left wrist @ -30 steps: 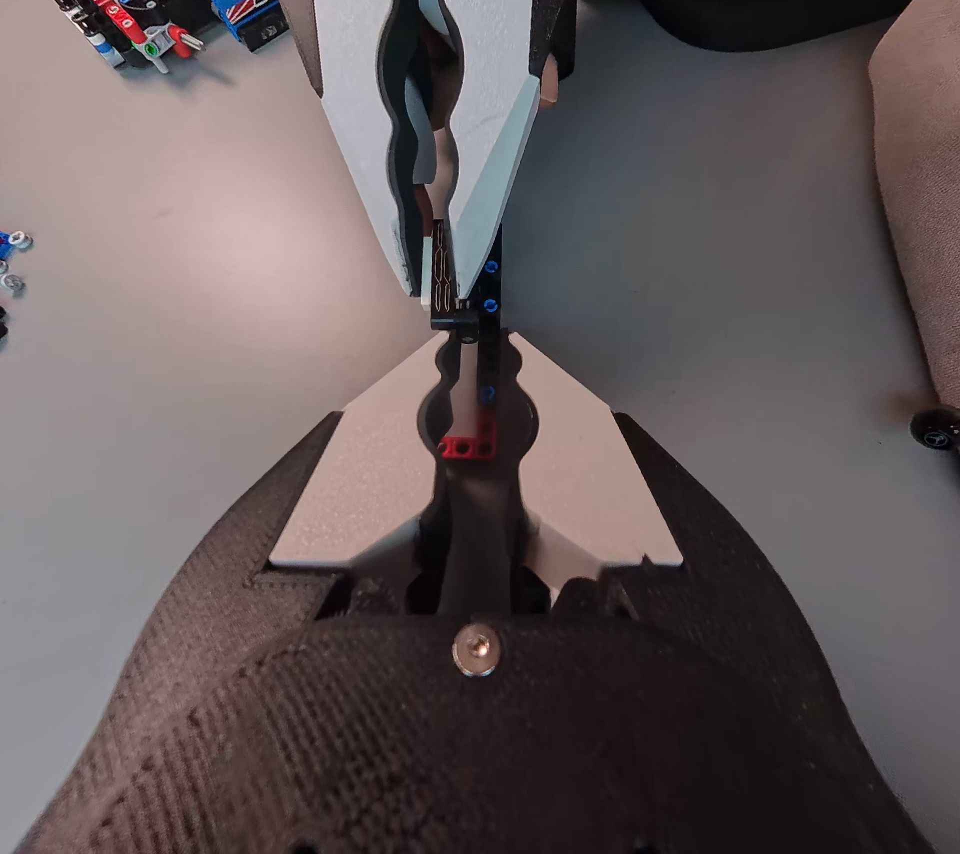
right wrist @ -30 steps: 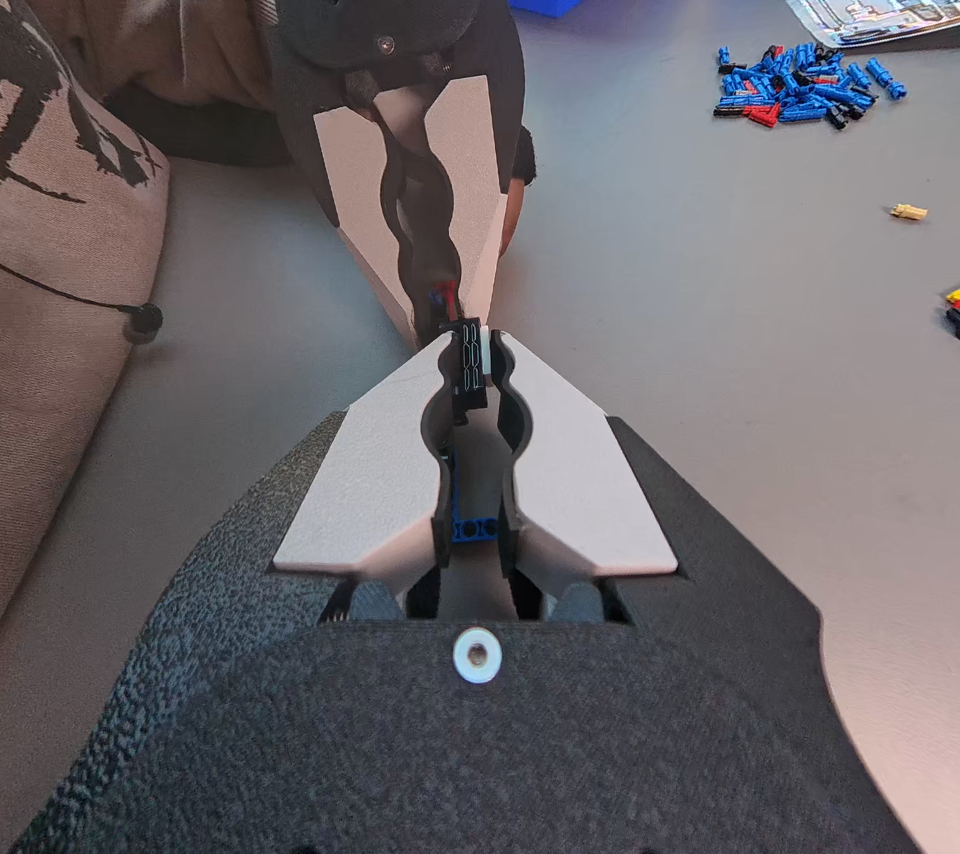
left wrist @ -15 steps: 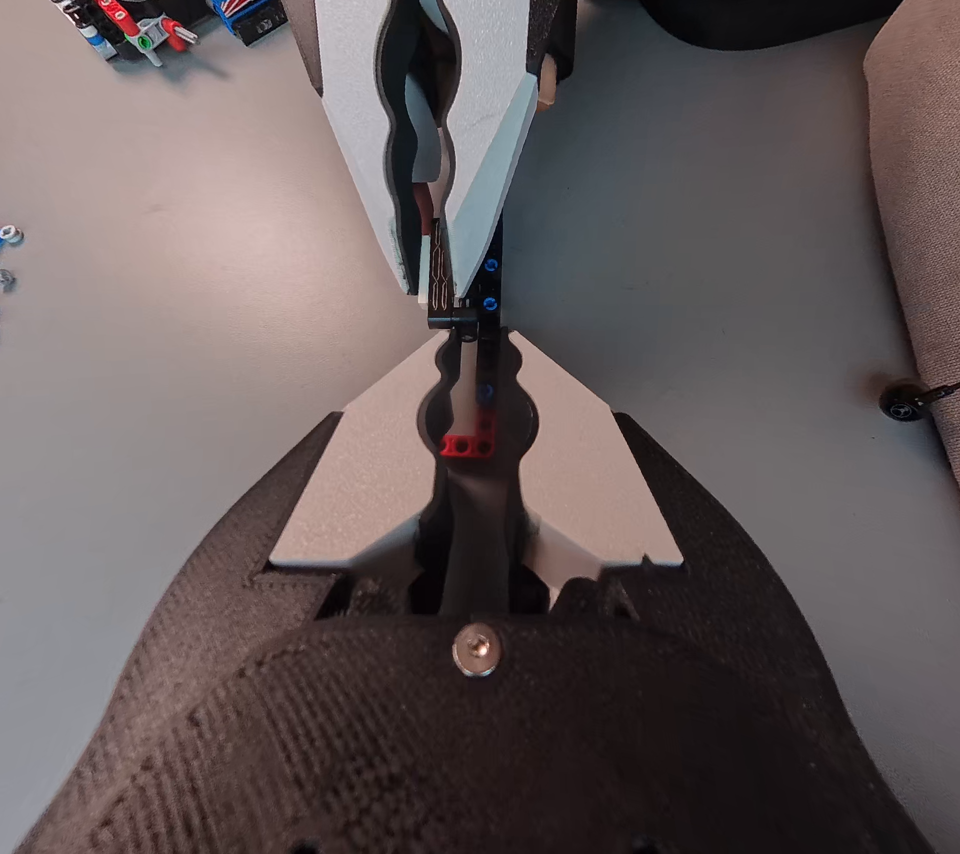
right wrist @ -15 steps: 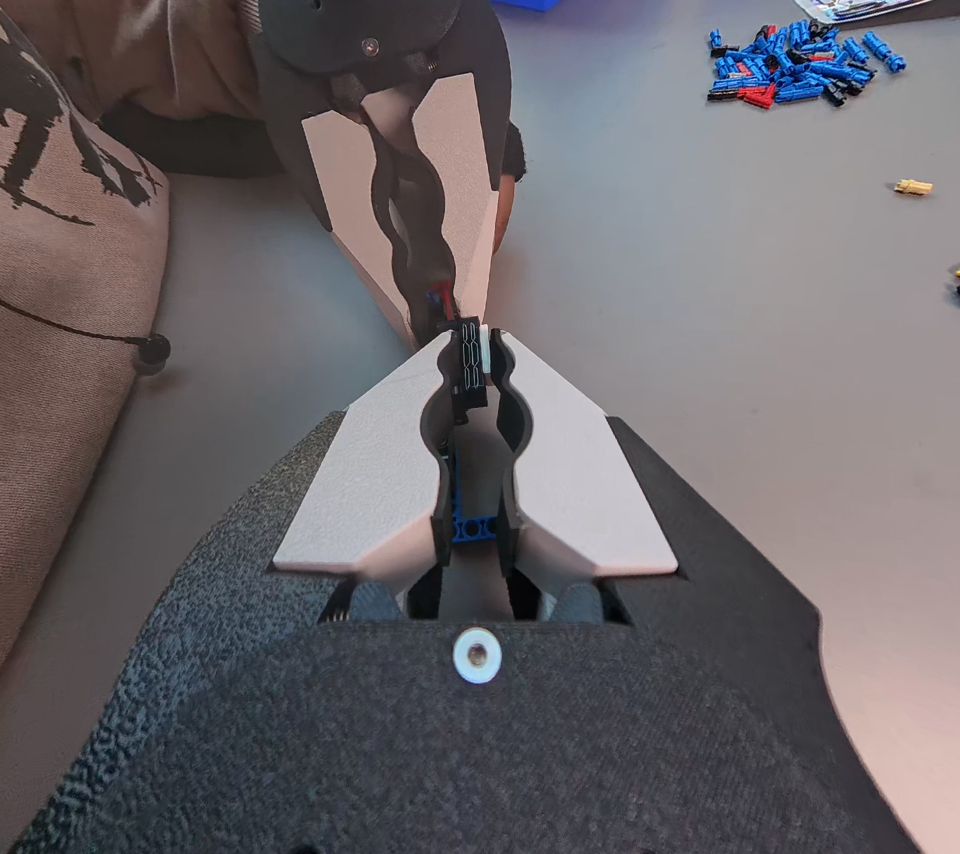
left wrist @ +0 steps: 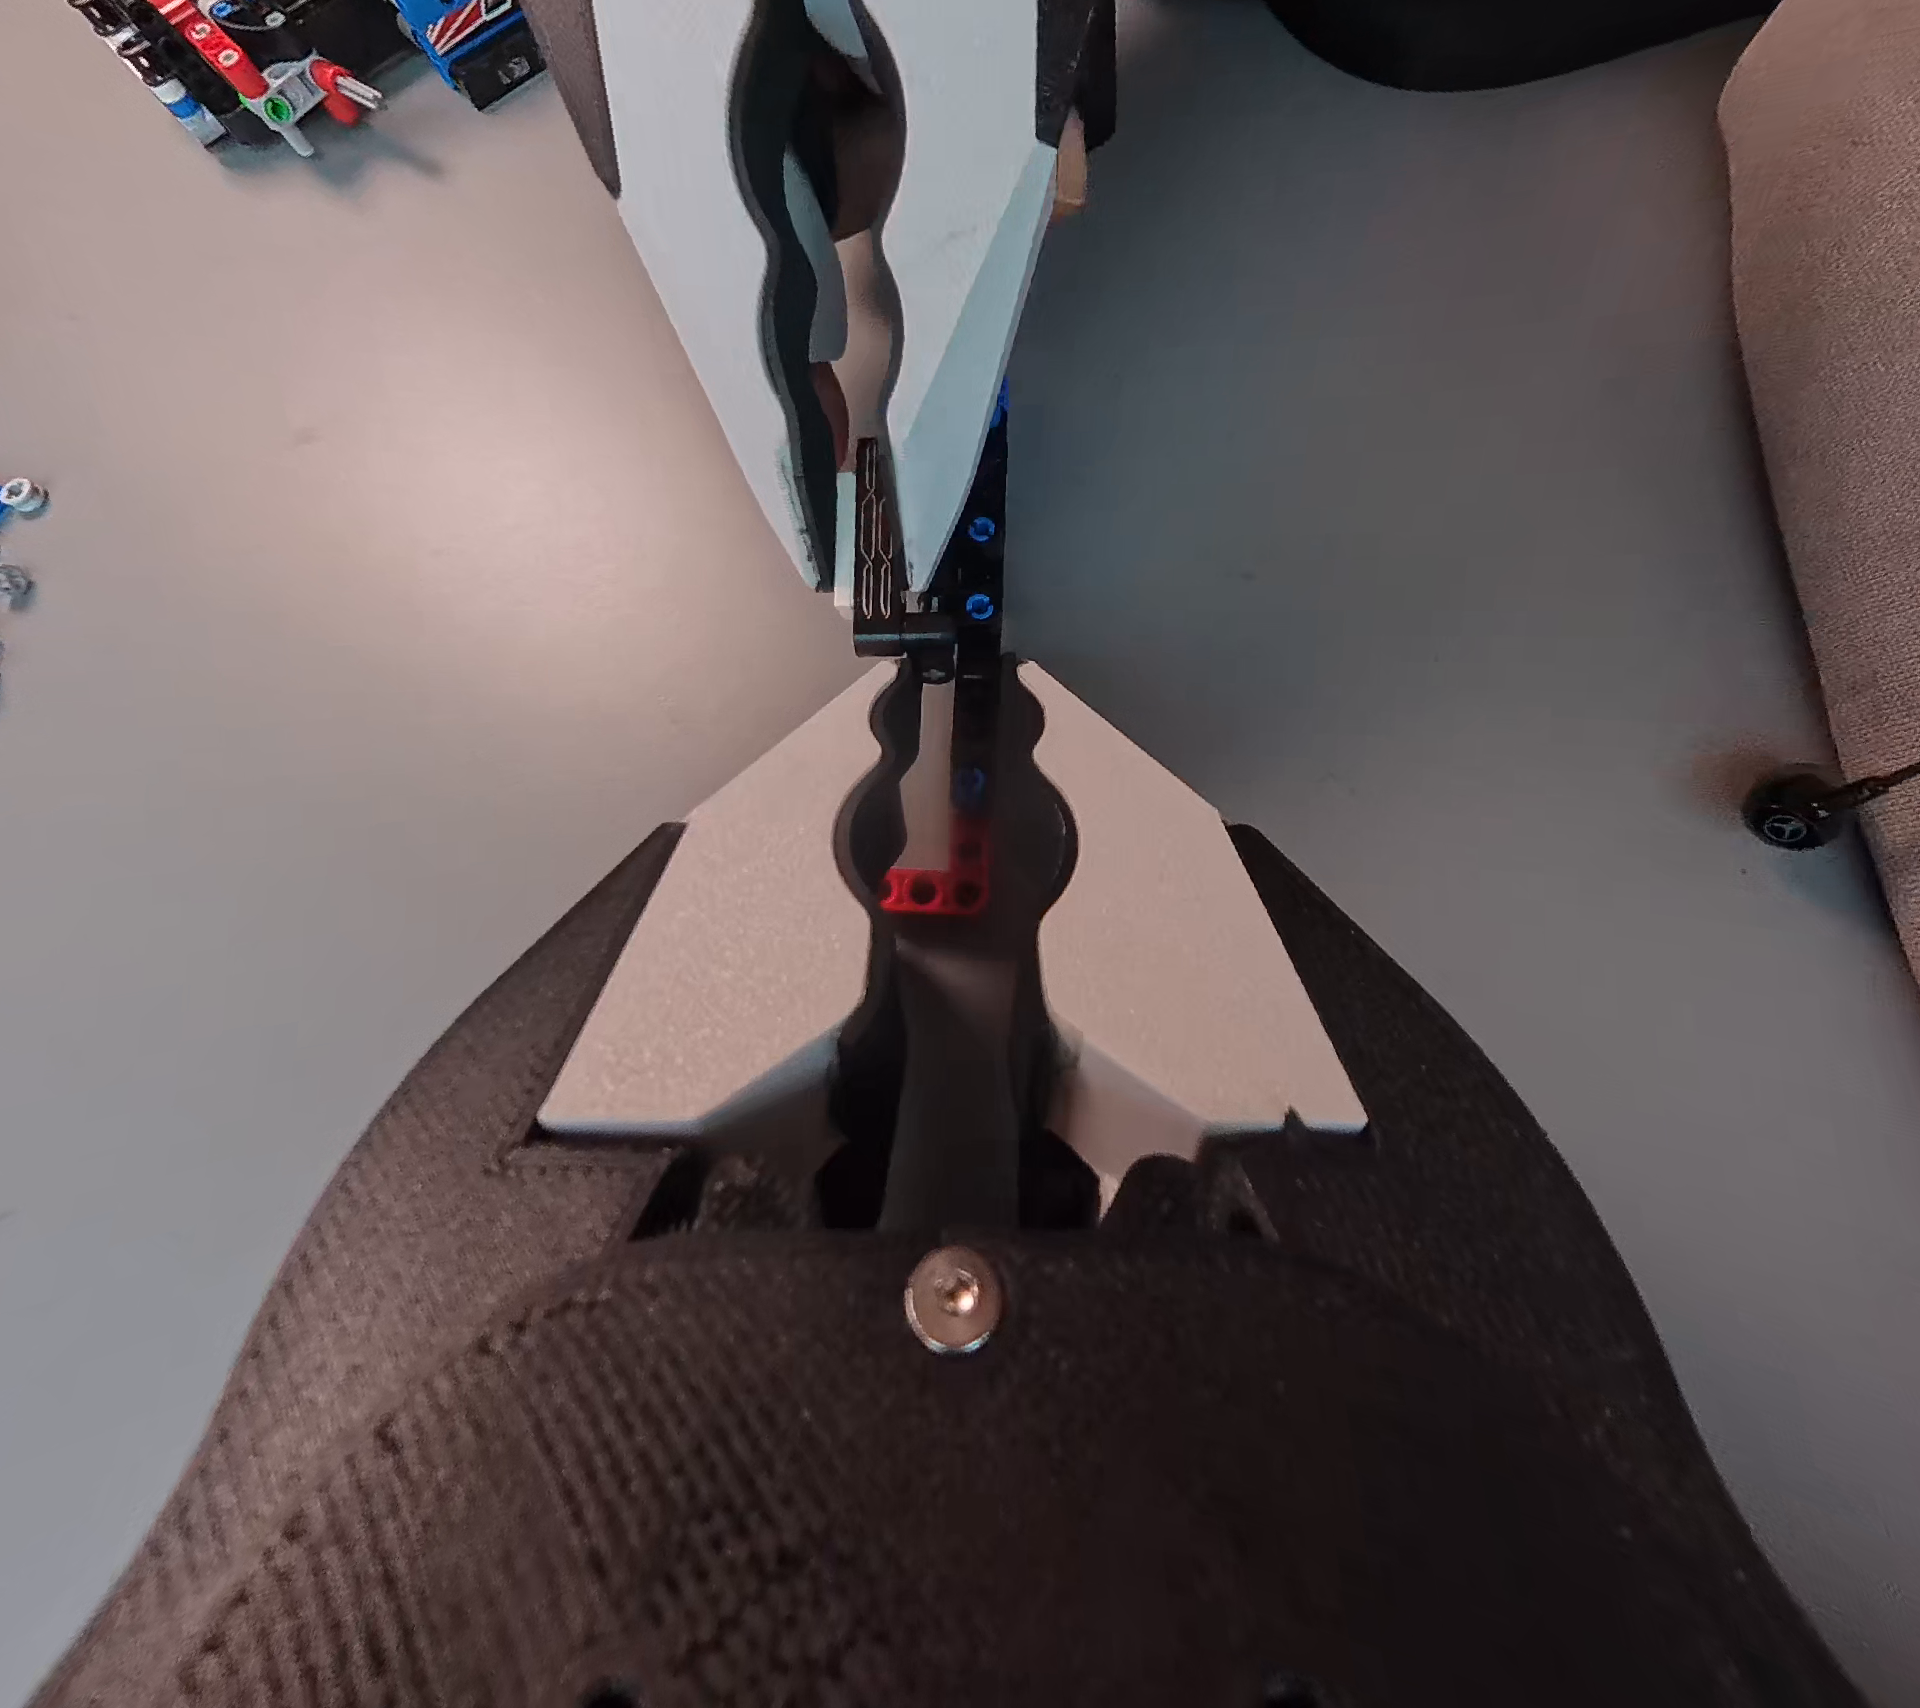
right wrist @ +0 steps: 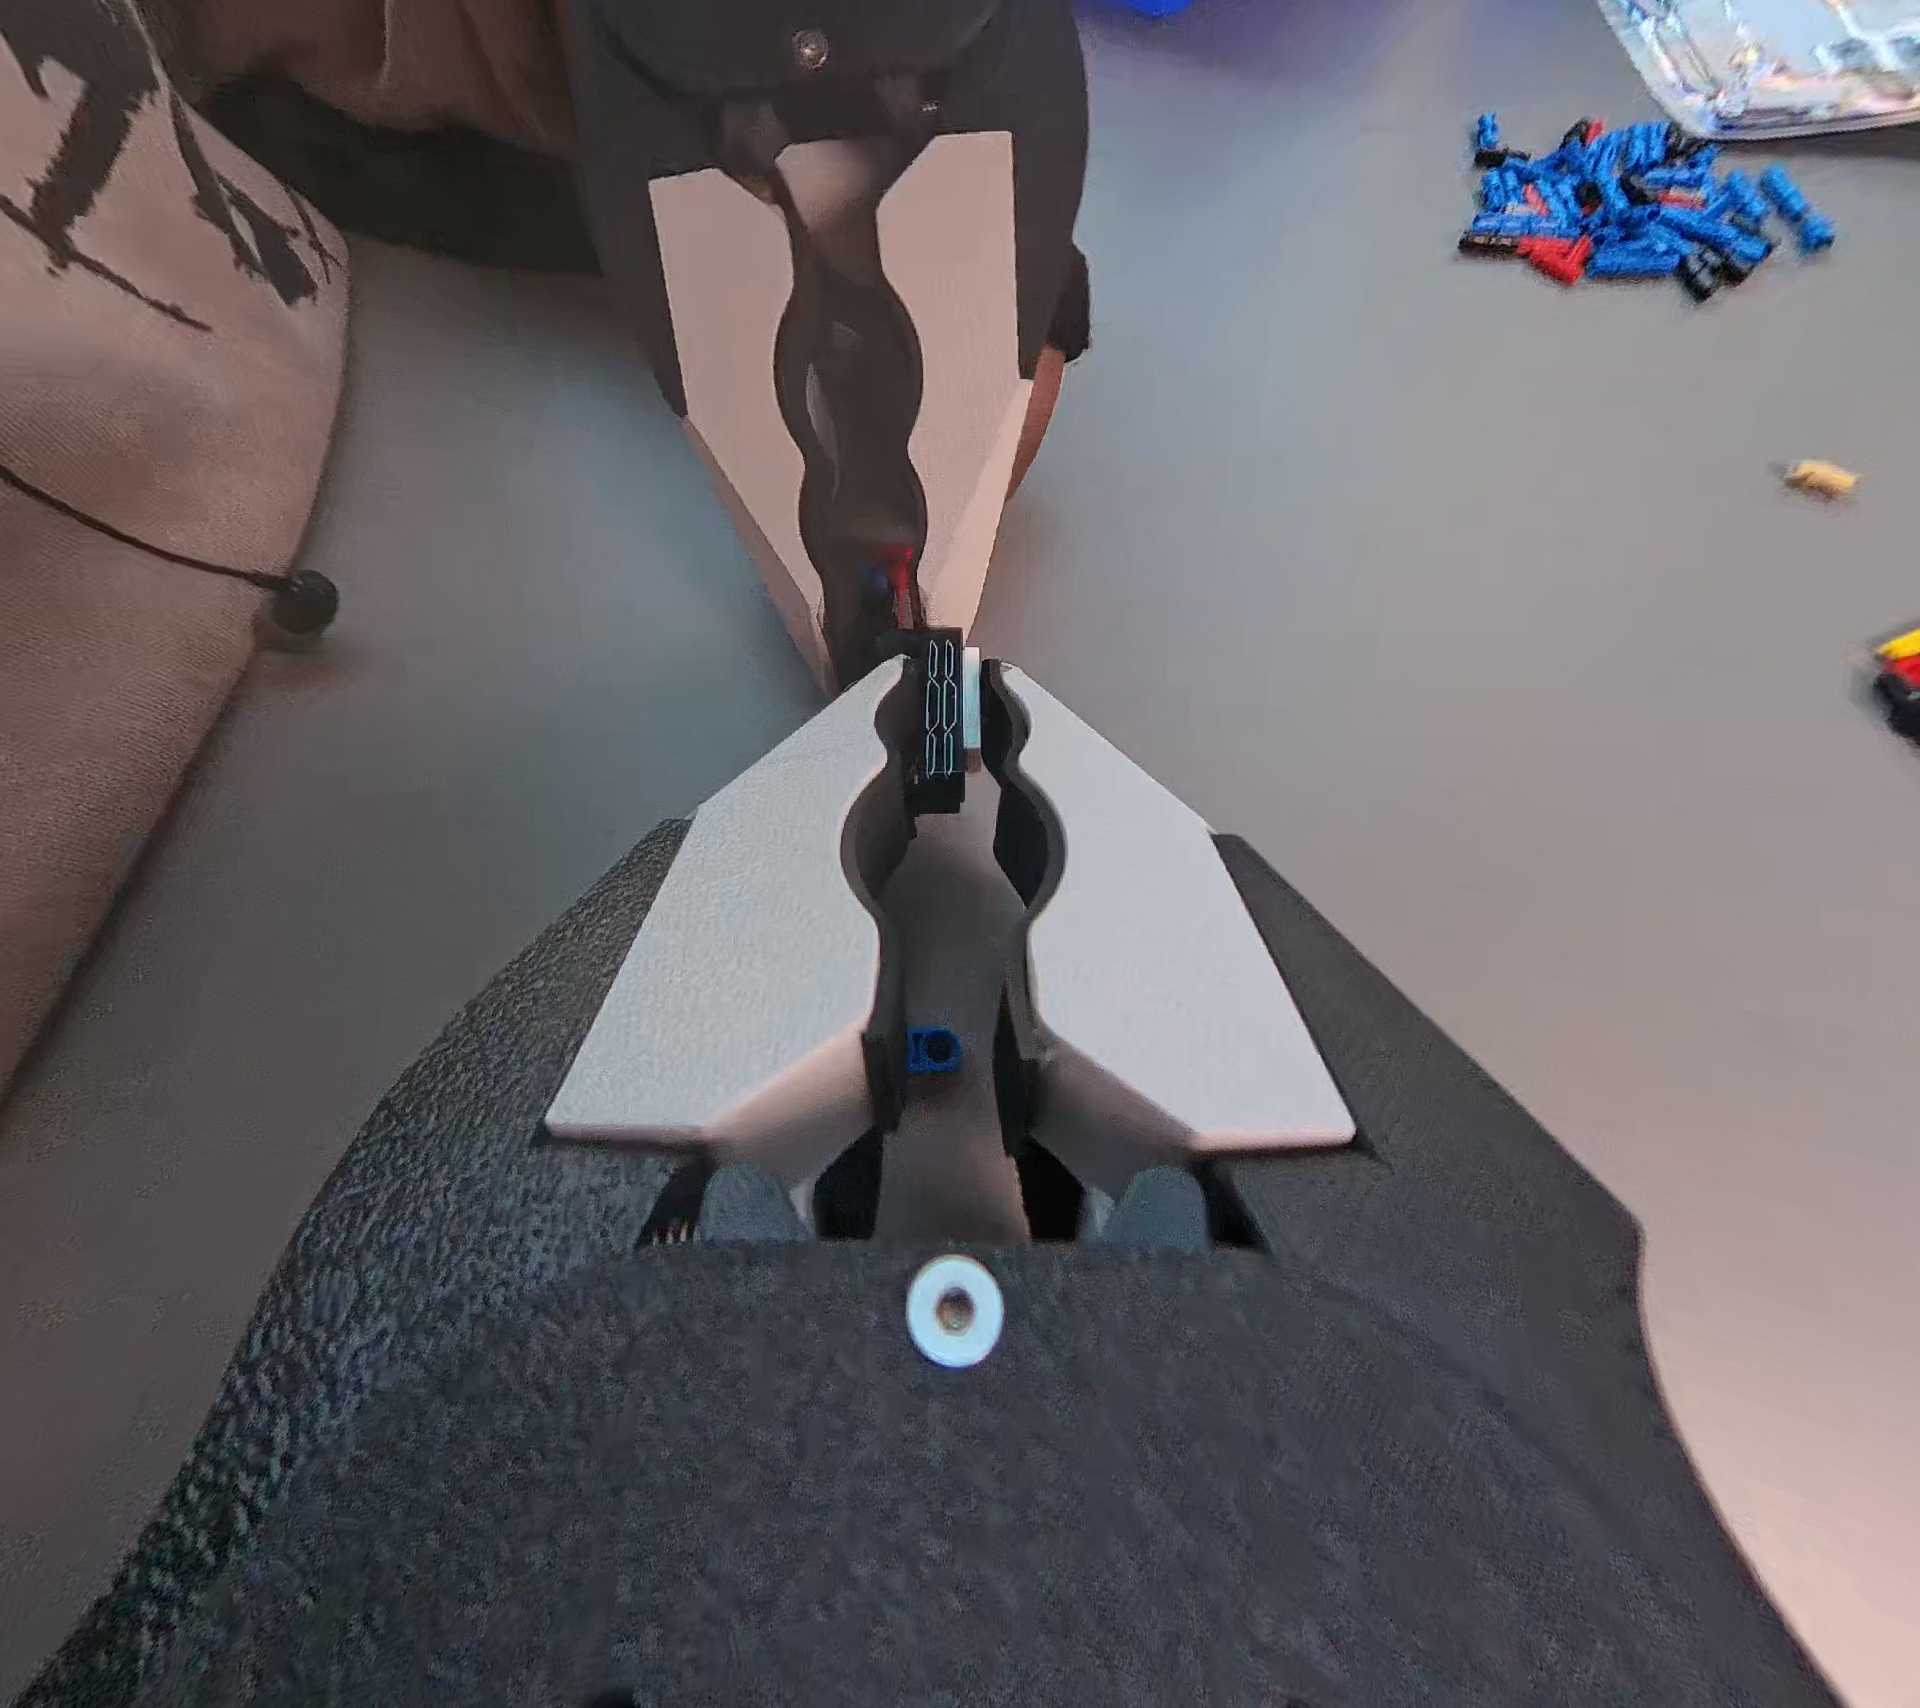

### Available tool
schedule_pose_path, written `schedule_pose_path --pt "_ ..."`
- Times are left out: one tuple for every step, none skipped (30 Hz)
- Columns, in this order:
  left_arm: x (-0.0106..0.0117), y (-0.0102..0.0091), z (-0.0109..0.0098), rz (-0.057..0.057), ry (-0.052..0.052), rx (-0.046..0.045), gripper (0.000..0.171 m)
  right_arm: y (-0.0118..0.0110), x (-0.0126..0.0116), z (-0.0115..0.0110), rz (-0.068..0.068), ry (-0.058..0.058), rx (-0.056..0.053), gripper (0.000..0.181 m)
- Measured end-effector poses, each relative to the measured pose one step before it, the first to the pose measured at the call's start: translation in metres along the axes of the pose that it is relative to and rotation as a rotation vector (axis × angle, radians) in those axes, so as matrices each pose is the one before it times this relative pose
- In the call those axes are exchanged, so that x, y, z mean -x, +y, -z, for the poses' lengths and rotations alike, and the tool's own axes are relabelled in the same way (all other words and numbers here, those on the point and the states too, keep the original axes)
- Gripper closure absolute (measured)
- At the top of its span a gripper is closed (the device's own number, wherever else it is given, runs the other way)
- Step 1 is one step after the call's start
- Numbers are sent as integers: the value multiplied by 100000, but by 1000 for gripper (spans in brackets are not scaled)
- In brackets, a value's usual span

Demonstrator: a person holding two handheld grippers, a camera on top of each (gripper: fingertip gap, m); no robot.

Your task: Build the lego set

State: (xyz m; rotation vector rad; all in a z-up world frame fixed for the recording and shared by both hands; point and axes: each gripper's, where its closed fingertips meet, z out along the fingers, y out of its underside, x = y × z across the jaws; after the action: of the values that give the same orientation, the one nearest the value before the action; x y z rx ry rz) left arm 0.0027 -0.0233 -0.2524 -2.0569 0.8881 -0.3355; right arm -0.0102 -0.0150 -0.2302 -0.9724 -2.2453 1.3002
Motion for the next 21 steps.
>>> schedule_pose_path --pt "-22 -1 -1 109 104 -9 157 38 -4 -2 -4290 -1560 331 172" --pt "-37 -2 -10 260 -21 87 157 16 7 -13 -3353 -1341 444 172" --pt "-24 5 1 -435 -320 21 157 -14 22 -9 -1908 -997 752 172" --pt "-41 -13 8 -641 -491 -28 157 -88 80 -2 975 -403 1168 172" --pt "-12 -6 7 -756 -702 -51 157 -124 103 -2 3952 362 1760 172" --pt "-32 -3 15 -264 -241 -40 158 -108 71 1 3920 807 2286 172" --pt "-15 4 9 -70 -110 17 158 -78 59 0 2716 572 1771 173" --pt "-20 -5 -1 -10 45 -25 158 -3 19 -18 1954 534 890 173" --pt "-22 1 4 -128 19 23 158 17 31 7 478 -44 -282 172" --pt "-24 -8 -5 -98 72 -11 158 62 -8 -5 -752 -196 -759 172" --pt "-62 -24 -23 -89 284 -36 157 149 7 1 -1807 -940 -858 172" --pt "-101 -29 -31 114 612 -51 157 136 19 14 -2201 -1366 -1475 172" --pt "-88 -40 -41 339 665 -2 157 109 66 25 -2131 -1670 -1546 172" --pt "-37 -13 -18 77 276 -4 157 78 43 25 -1582 -1283 -947 172" --pt "-8 -6 -5 -117 -34 -1 157 30 24 12 -771 -618 -356 172" --pt "-15 13 -1 86 -143 51 157 1 -2 -8 -129 -179 104 171" --pt "-3 9 9 -30 -268 87 157 -21 0 -20 260 181 224 171" --pt "36 12 12 -27 -650 115 157 -47 -23 -39 12 621 56 172" --pt "67 23 42 -220 -972 29 157 -112 -52 -51 137 1248 -121 172" --pt "142 39 25 185 -1368 146 157 -117 -97 -51 228 1881 -98 172" --pt "96 34 34 245 -755 87 157 -104 -117 -26 -722 1936 -280 172"
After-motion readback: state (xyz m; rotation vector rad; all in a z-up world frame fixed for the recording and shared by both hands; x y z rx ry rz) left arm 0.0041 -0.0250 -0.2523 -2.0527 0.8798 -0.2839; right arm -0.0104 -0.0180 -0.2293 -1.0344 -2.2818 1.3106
